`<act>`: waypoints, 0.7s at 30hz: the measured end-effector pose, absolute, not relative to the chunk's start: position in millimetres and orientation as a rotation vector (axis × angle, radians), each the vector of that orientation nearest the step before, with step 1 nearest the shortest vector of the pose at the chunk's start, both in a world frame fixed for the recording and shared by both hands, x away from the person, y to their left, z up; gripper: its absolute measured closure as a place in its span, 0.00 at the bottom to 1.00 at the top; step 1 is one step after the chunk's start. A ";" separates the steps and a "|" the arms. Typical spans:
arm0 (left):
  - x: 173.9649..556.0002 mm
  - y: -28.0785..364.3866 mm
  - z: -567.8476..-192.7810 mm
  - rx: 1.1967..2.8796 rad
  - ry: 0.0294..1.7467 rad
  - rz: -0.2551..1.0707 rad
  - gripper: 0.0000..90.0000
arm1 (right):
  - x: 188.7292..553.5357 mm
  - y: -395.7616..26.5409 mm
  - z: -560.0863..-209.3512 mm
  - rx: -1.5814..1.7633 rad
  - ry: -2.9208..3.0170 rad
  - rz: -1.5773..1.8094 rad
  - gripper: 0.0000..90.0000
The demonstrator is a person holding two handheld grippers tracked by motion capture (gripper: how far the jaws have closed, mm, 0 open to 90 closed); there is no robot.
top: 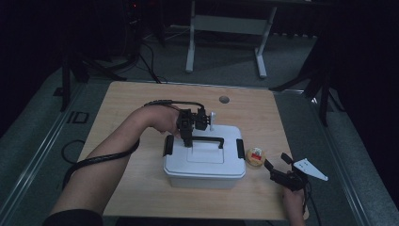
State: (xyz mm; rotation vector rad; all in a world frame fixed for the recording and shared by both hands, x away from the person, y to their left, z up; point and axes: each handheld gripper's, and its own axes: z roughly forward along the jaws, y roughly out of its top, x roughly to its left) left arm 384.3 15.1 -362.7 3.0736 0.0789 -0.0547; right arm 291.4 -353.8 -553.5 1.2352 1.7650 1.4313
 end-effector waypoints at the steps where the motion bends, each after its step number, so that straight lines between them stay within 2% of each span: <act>1: 383.9 14.8 -361.2 3.079 0.073 -0.051 0.93 | 291.4 -353.8 -553.5 1.235 1.765 1.431 0.15; 10: 380.9 15.4 -350.4 3.085 0.060 -0.032 0.93 | 291.4 -354.0 -553.5 1.236 1.766 1.431 0.15; 21: 385.9 36.4 -321.8 3.040 0.156 0.011 0.93 | 291.5 -353.9 -553.5 1.234 1.767 1.428 0.15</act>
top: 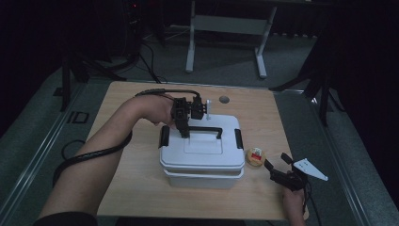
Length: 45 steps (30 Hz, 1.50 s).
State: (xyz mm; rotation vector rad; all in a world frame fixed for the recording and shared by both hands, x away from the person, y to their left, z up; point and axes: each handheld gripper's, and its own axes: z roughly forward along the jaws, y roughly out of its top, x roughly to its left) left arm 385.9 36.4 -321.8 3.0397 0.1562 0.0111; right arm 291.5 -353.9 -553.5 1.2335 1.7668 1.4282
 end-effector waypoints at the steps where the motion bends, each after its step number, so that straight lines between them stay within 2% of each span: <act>1: 386.5 39.8 -320.1 3.041 0.165 0.021 0.93 | 291.5 -353.9 -553.5 1.233 1.767 1.428 0.15; 17: 390.8 94.3 -312.5 3.013 0.353 0.031 0.93 | 291.5 -353.8 -553.5 1.236 1.767 1.423 0.15; 32: 384.5 168.3 -310.9 2.951 0.578 0.051 0.93 | 291.6 -353.0 -553.4 1.239 1.769 1.417 0.15; 45: 373.1 240.2 -325.7 2.875 0.824 0.070 0.93 | 291.8 -352.4 -553.3 1.238 1.771 1.410 0.15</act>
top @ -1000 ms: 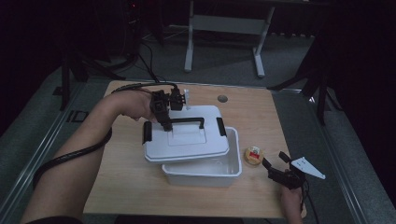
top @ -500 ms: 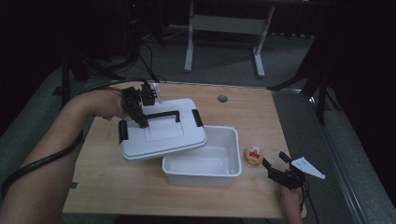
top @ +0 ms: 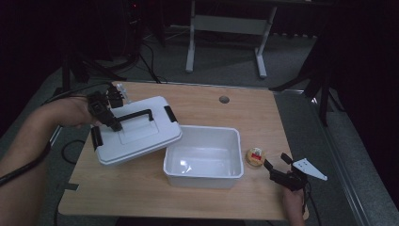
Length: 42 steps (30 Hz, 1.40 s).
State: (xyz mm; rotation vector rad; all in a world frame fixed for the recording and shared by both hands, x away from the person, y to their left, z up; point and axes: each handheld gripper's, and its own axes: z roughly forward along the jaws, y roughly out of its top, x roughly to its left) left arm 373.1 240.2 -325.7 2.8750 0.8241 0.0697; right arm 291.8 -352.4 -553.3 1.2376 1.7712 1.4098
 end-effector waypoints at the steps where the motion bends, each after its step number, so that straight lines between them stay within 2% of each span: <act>1: 372.8 245.6 -327.8 2.872 0.843 0.066 0.93 | 291.8 -352.3 -553.3 1.237 1.772 1.409 0.15; 7: 373.2 273.6 -345.6 2.826 0.967 0.120 0.93 | 291.7 -352.1 -553.3 1.238 1.772 1.408 0.15; 14: 380.2 289.8 -376.0 2.780 1.077 0.054 0.92 | 291.8 -351.7 -553.2 1.241 1.777 1.406 0.15; 23: 390.7 292.7 -417.5 2.732 1.203 0.028 0.92 | 291.7 -351.7 -553.2 1.240 1.778 1.406 0.15; 32: 399.0 281.8 -446.3 2.726 1.288 0.074 0.92 | 292.0 -351.5 -553.2 1.239 1.780 1.402 0.15; 42: 398.1 281.2 -471.6 2.663 1.324 -0.051 0.92 | 292.2 -351.7 -553.2 1.239 1.783 1.403 0.15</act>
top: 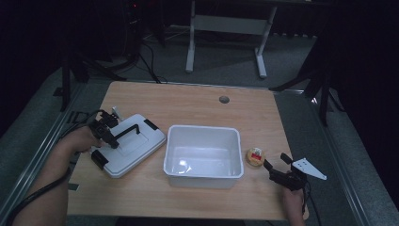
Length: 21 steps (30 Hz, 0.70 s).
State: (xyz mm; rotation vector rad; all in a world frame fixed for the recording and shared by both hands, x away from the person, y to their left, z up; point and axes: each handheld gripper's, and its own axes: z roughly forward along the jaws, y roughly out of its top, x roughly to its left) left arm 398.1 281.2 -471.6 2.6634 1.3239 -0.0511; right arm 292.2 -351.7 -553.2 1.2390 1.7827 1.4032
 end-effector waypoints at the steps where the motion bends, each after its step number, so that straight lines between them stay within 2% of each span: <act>1: 398.1 281.2 -471.6 2.663 1.324 -0.051 0.92 | 292.2 -351.7 -553.2 1.239 1.783 1.403 0.15; 6: 394.6 286.1 -493.1 2.645 1.299 -0.117 0.92 | 292.3 -351.6 -553.1 1.242 1.782 1.403 0.15; 11: 393.4 289.6 -493.7 2.618 1.273 -0.114 0.91 | 292.7 -352.0 -553.2 1.249 1.781 1.408 0.15; 13: 393.4 287.9 -492.7 2.627 1.238 -0.091 0.83 | 293.3 -352.0 -553.1 1.253 1.787 1.406 0.15; 16: 394.9 285.0 -492.6 2.623 1.222 -0.119 0.60 | 294.6 -351.5 -552.9 1.250 1.802 1.393 0.15; 18: 395.6 282.2 -492.6 2.633 1.213 -0.105 0.51 | 296.9 -351.7 -552.7 1.251 1.836 1.371 0.15; 20: 396.1 280.4 -492.5 2.633 1.203 -0.097 0.38 | 298.9 -352.2 -551.6 1.254 1.882 1.356 0.15; 21: 396.5 280.0 -492.2 2.625 1.193 -0.102 0.36 | 300.3 -352.9 -550.8 1.246 1.911 1.344 0.15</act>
